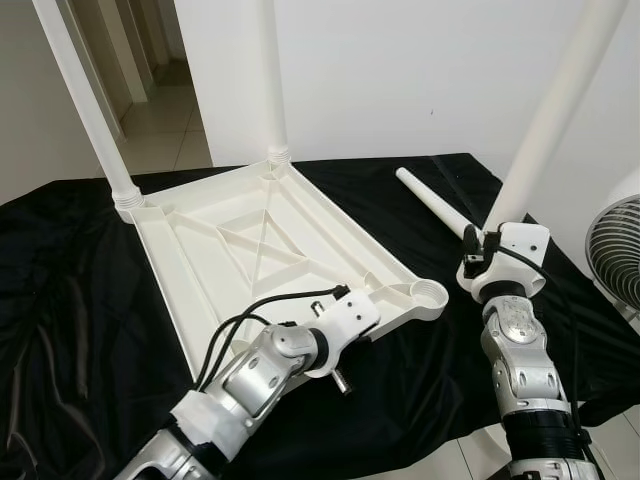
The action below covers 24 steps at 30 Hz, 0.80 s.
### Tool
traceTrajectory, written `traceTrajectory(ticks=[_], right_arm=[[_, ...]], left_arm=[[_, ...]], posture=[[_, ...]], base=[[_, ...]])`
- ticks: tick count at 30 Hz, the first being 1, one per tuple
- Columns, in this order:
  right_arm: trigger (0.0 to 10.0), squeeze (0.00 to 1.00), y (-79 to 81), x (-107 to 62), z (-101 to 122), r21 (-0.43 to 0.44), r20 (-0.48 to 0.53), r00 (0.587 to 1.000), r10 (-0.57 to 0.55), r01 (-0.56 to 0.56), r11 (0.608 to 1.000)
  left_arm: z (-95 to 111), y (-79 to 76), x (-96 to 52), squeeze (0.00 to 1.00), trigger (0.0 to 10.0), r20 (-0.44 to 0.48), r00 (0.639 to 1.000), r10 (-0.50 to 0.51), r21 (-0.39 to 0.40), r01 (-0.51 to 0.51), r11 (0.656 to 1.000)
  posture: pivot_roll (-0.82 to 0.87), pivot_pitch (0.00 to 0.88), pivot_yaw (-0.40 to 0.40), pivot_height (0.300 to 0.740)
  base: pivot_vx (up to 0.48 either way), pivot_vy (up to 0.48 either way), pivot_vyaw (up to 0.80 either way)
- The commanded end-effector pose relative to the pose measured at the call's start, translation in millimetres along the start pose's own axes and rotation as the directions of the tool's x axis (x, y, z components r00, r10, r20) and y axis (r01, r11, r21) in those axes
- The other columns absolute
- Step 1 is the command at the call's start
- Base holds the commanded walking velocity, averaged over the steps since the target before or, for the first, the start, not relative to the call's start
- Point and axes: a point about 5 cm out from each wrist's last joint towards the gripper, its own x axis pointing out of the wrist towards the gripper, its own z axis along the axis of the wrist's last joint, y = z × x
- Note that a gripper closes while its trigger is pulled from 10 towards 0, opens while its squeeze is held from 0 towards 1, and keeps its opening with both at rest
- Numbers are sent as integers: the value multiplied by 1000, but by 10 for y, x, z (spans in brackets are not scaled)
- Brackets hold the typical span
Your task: Building children table
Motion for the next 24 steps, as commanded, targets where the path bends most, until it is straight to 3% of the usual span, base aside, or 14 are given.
traceTrajectory(ticks=[1, 3, 10, 19, 20, 21, 22, 23, 24], right_arm=[[10000, 0, 22, 10, 9, -3, 7, 1000, 8, -8, 1000], [10000, 0, 32, 22, 5, -3, 5, 1000, 12, -12, 1000], [10000, 0, 48, 46, 17, -8, 8, 1000, 22, -22, 1000], [10000, 0, 65, 70, 22, -9, 9, 999, 34, -34, 999], [10000, 0, 116, 76, 40, -1, 16, 998, 58, -58, 998], [10000, 0, 116, 76, 40, -1, 16, 998, 58, -58, 998], [10000, 0, 170, 77, 60, 8, 22, 996, 84, -84, 996], [10000, 0, 205, 80, 74, 15, 27, 994, 101, -102, 995], [10000, 0, 256, 76, 88, 20, 33, 991, 130, -131, 991]], left_arm=[[-175, 26, -48, 0, 0, -86, 996, 18, 6, -17, 1000], [-207, 8, -160, 0, 0, -88, 996, -3, 18, 4, 1000], [-254, -24, -331, 0, 0, -96, 995, -28, 26, 31, 999], [-291, -45, -391, 0, 78, -106, 994, -23, 3, 23, 1000], [-239, -50, -372, 0, 10000, -74, 997, -29, -1, 29, 1000], [-239, -50, -372, 0, 10000, -74, 997, -29, -1, 29, 1000], [-183, -49, -355, 216, 10000, -42, 999, -31, -5, 31, 1000], [-143, -48, -349, 216, 10000, -22, 999, -32, -7, 32, 999], [-107, -48, -348, 1000, 10000, -2, 999, -41, -19, 41, 999]], posture=[[-14, 13, 60, 740], [-6, 15, 54, 740], [8, 17, 44, 740], [14, 19, 38, 740], [15, 20, 34, 740], [15, 20, 34, 740], [15, 20, 34, 740], [14, 21, 25, 740], [13, 20, 24, 740]], base=[[0, 0, 0], [0, 0, 0], [0, 0, 0], [0, 0, 0], [0, 0, 0], [0, 0, 0], [0, 0, 0], [0, 0, 0], [0, 0, 0]])
